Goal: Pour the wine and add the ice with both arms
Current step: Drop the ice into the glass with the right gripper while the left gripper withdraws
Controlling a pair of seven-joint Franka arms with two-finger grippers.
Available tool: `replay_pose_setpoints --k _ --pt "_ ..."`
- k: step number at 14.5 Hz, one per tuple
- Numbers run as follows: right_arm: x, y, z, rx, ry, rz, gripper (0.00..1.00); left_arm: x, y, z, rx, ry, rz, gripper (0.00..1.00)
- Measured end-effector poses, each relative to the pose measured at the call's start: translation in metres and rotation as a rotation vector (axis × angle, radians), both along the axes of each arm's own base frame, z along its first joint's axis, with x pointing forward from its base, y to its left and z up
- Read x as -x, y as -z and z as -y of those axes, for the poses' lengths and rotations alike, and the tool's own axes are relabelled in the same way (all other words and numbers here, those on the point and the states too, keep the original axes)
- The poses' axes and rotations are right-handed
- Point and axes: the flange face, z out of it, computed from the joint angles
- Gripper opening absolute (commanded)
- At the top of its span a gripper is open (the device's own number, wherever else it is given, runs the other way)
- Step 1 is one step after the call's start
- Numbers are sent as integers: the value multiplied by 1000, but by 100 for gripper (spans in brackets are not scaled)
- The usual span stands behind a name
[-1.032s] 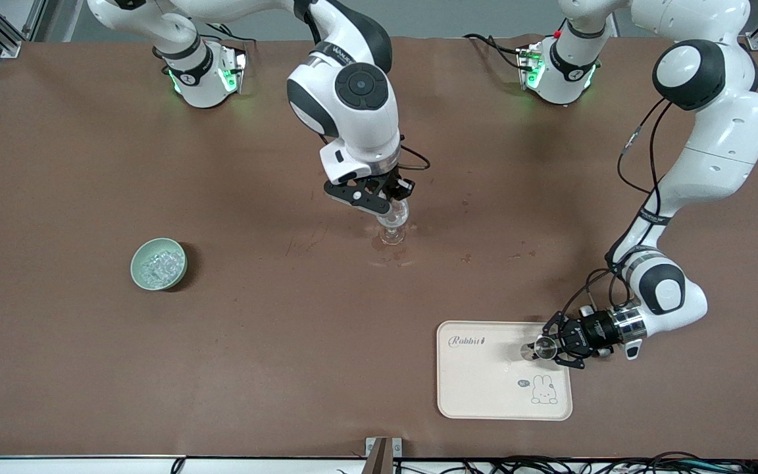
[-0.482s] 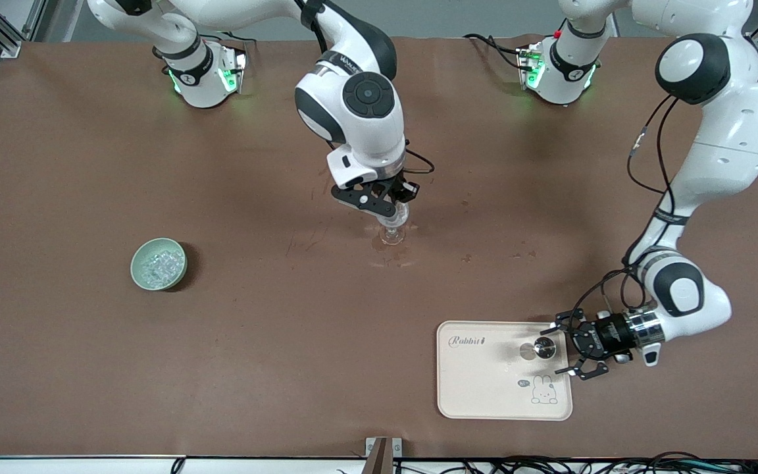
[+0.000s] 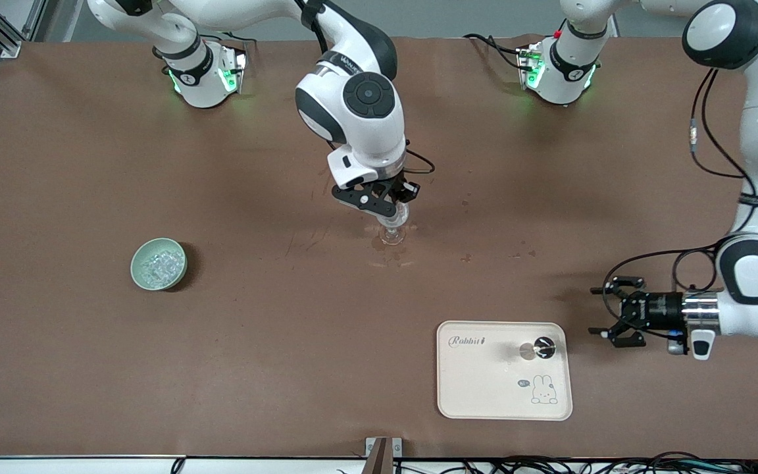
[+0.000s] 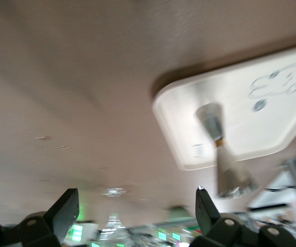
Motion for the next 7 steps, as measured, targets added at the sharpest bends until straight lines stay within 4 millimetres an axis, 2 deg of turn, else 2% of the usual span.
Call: replay_pose_setpoints --k 3,5,7 --pt "0 2 0 2 0 -3 37 7 -79 18 -79 122 56 100" --pt "0 2 0 2 0 -3 53 13 -143 36 -120 184 143 100" --pt "0 3 0 3 0 -4 76 23 -200 57 -199 264 242 100"
